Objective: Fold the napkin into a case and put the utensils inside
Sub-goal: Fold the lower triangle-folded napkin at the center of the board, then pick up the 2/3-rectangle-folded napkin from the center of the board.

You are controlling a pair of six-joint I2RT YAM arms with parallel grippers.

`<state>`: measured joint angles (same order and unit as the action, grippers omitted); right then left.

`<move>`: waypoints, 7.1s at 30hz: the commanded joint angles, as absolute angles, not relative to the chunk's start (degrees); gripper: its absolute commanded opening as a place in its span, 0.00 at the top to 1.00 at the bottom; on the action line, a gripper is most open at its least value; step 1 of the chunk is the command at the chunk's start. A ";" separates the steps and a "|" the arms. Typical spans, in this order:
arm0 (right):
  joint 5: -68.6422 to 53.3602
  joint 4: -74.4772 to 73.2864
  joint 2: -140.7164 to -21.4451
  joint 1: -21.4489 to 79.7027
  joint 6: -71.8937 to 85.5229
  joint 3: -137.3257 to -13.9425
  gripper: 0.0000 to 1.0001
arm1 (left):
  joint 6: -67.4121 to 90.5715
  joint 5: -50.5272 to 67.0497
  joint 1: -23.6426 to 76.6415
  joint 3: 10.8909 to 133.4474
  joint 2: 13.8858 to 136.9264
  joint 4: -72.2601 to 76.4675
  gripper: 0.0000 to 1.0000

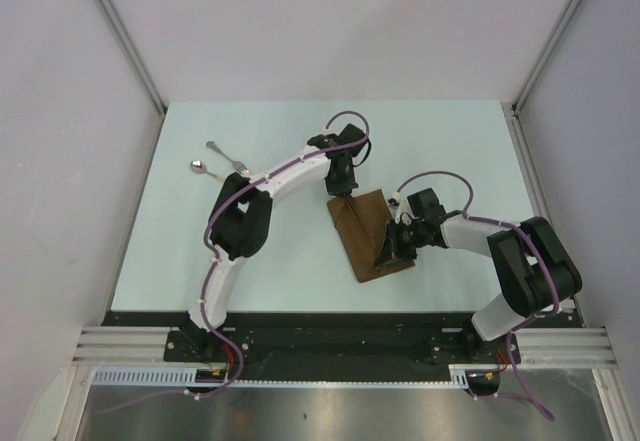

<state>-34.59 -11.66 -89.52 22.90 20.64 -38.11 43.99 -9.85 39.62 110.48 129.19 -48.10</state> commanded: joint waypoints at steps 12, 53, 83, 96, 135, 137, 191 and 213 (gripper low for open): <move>-34.36 -11.25 -91.14 22.24 18.11 -39.02 0.88 | 35.17 -9.13 38.76 111.19 121.13 -43.85 0.49; -35.07 -12.91 -86.40 26.72 18.54 -43.85 0.76 | 35.68 17.47 33.57 91.76 115.41 -23.99 0.87; -51.50 29.00 -97.83 31.38 39.46 -27.16 0.86 | 43.60 34.45 31.46 89.39 127.71 -3.69 0.91; -51.68 21.70 -98.25 26.82 37.70 -40.33 0.74 | 45.35 37.18 26.73 82.11 114.08 -5.54 0.80; -53.96 22.65 -97.91 27.25 36.82 -31.74 0.83 | 46.23 31.38 29.44 72.52 111.97 -1.68 0.87; -54.14 24.43 -98.78 27.16 37.27 -30.42 0.83 | 46.93 31.20 30.14 70.06 113.72 -0.62 0.88; -23.21 -17.84 -82.03 3.97 23.80 -41.95 0.37 | 38.95 12.66 49.12 81.22 106.28 -18.64 0.55; -19.43 -10.99 -88.13 12.65 18.20 -45.87 0.34 | 39.46 -5.72 57.57 76.47 95.72 -18.55 0.48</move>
<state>-22.94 -15.18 -83.68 8.05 21.93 -40.88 40.32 -4.60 59.13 77.80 102.21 -23.92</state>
